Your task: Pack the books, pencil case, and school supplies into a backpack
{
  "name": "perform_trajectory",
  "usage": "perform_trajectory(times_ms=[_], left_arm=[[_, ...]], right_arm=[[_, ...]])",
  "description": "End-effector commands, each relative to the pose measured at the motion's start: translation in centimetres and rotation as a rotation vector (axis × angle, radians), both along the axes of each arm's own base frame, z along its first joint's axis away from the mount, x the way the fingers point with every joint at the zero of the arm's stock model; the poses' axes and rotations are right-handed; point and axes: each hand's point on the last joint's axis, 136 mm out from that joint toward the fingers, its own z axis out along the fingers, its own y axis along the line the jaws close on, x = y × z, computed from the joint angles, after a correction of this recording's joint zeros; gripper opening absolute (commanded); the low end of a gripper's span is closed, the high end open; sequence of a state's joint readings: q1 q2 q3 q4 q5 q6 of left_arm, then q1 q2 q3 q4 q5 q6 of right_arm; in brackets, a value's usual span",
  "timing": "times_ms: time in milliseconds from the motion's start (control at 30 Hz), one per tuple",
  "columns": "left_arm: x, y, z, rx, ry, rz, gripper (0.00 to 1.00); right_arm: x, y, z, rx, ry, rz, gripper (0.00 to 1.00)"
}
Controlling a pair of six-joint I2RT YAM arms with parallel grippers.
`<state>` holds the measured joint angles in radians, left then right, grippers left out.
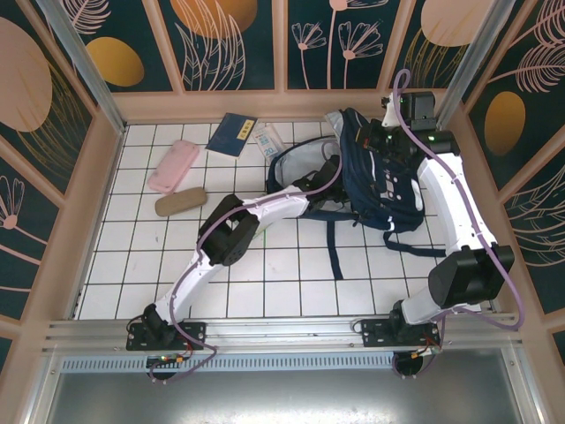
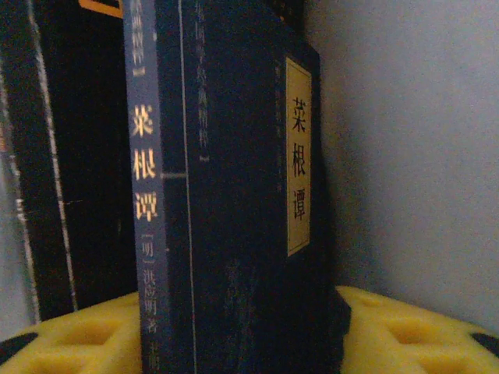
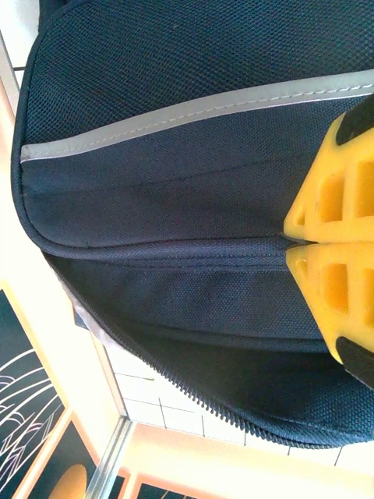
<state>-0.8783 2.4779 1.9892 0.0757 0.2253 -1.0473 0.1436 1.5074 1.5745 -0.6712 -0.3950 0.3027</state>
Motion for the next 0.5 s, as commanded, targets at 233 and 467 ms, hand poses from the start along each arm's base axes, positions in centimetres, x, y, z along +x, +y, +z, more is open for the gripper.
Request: perform_trajectory(times_ms=[233, 467], left_arm=[[-0.3, 3.8, 5.0, 0.125, -0.118, 0.025, 0.62], [-0.2, 9.3, 6.7, 0.147, -0.126, 0.083, 0.64]], right_arm=[[-0.3, 0.3, 3.8, 0.035, -0.151, 0.012, 0.00], [0.1, -0.6, 1.1, -0.023, -0.130, -0.024, 0.00]])
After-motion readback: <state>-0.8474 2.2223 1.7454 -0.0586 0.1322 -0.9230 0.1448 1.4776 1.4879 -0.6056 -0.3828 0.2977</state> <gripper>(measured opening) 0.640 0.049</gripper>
